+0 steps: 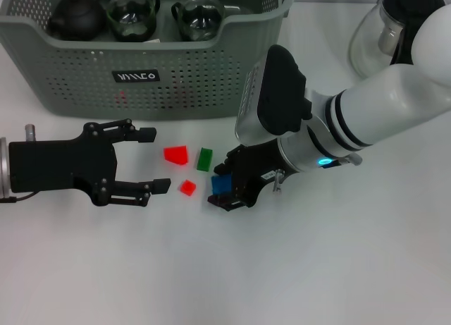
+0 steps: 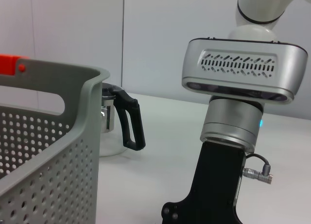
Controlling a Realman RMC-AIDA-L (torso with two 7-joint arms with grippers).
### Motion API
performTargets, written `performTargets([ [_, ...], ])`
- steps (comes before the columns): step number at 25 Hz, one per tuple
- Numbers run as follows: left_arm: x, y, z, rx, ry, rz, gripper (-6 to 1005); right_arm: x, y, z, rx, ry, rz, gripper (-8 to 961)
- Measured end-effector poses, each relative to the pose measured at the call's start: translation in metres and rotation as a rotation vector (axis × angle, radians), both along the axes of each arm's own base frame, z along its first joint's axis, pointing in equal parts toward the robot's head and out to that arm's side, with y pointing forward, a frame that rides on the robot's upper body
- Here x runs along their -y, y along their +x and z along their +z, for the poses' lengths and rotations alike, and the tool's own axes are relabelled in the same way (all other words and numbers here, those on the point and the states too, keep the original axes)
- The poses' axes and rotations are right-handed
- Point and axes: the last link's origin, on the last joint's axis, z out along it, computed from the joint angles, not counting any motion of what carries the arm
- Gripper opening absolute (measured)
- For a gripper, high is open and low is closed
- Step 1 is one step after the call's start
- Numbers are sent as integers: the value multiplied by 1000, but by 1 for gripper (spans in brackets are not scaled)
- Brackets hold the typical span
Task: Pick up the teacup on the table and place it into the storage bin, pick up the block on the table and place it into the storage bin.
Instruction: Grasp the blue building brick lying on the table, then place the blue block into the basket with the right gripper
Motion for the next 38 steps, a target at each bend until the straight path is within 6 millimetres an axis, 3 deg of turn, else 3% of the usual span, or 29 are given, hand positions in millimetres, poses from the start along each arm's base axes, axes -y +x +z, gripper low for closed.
performTargets([
  [2, 0, 0, 0, 0, 0, 0, 877, 0, 0, 1, 2, -1, -8, 748],
  [5, 0, 0, 0, 0, 0, 0, 877, 0, 0, 1, 2, -1, -3, 505],
  [10, 1, -1, 0, 0, 0, 2, 877, 0, 0, 2, 1, 0, -5, 436],
  [24, 5, 2, 1, 18, -20, -13, 876, -2, -3, 14, -46, -21, -63, 467],
  [33, 20, -21, 16, 35, 52, 89, 875, -4, -25, 54, -155, -60, -66, 487],
  [38, 32, -38, 28, 58, 142, 178, 875, -10, -52, 76, -218, -75, -53, 499],
])
